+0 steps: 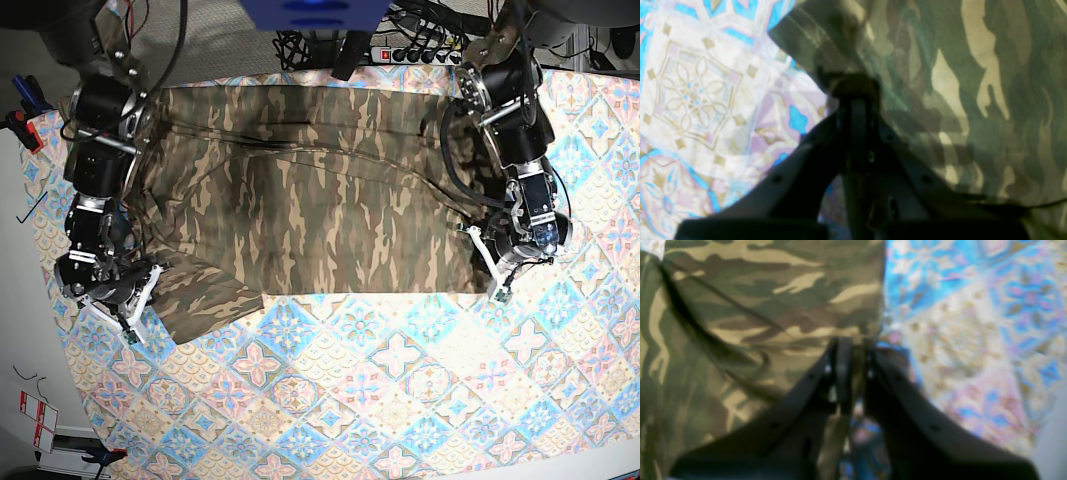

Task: Fold the T-shirt properly
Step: 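Lower the right gripper onto the sleeve flap and grasp it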

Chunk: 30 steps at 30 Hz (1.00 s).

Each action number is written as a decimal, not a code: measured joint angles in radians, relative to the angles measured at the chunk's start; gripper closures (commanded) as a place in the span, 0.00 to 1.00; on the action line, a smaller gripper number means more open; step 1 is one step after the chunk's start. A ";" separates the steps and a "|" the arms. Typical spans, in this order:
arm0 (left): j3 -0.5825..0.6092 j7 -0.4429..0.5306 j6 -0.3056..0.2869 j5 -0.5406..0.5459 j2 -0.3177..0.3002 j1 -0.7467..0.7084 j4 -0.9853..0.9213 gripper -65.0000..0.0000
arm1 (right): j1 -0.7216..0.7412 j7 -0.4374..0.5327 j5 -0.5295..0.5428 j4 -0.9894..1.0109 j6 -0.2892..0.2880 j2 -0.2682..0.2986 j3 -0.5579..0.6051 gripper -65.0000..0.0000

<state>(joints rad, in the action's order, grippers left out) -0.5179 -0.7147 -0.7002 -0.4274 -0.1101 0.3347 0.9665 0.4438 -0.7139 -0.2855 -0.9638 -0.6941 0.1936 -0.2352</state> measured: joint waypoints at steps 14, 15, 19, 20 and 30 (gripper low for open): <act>-0.008 0.021 0.000 0.002 -0.037 -0.017 0.000 1.00 | -0.098 -0.099 0.002 -0.163 -0.008 -0.013 0.001 0.88; -0.008 0.032 0.000 0.009 -0.037 -0.021 0.000 1.00 | -0.094 -0.098 0.005 -0.163 -0.008 -0.013 0.003 0.84; -0.008 0.026 0.000 0.008 -0.037 -0.024 0.002 1.00 | -0.093 -0.096 0.003 -0.164 -0.008 -0.013 0.001 0.58; -0.008 0.025 0.000 0.009 -0.037 -0.024 0.002 1.00 | -0.095 -0.096 0.002 -0.164 -0.008 -0.013 -0.001 0.53; -0.008 0.046 0.001 0.017 -0.036 -0.041 0.007 1.00 | -0.006 -0.021 0.010 -0.044 0.000 -0.002 -0.161 0.34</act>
<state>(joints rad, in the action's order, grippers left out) -0.5259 -0.6689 -0.6991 -0.4107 -0.1459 0.2939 0.9733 0.4377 -0.7349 -0.2756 -1.0077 -0.6945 0.1917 -0.3962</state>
